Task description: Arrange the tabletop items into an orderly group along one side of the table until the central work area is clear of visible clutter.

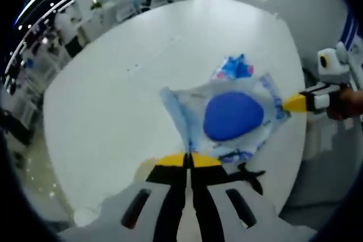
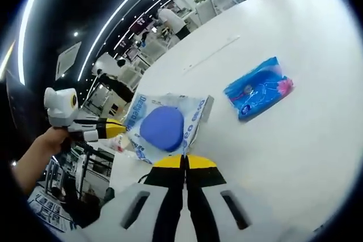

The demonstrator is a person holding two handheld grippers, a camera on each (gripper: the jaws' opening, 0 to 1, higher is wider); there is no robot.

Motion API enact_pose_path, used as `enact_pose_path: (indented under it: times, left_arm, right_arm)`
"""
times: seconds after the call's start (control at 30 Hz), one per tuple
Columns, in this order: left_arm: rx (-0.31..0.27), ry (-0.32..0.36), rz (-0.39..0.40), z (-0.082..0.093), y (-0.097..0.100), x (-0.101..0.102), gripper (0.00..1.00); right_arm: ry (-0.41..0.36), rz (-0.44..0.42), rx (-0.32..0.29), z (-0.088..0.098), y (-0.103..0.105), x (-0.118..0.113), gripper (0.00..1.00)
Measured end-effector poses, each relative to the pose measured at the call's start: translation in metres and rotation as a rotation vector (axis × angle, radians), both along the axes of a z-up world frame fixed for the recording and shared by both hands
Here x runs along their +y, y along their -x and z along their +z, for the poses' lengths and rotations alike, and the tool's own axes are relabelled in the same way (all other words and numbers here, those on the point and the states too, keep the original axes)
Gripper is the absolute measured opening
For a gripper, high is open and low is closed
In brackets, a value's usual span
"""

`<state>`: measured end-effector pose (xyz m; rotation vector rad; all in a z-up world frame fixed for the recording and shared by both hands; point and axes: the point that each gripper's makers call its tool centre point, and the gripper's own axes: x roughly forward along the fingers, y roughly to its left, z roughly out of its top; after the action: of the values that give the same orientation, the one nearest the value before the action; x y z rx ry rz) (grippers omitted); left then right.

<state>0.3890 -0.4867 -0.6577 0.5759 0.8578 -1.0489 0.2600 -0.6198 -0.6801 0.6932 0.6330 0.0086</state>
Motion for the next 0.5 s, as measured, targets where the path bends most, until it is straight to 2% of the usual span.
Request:
enact_pose_path:
  times: [0.5]
  left_arm:
    - [0.009,0.088,0.142,-0.008,0.018,0.006,0.0]
  right_arm:
    - [0.055,0.056,0.006,-0.002,-0.011,-0.02,0.0]
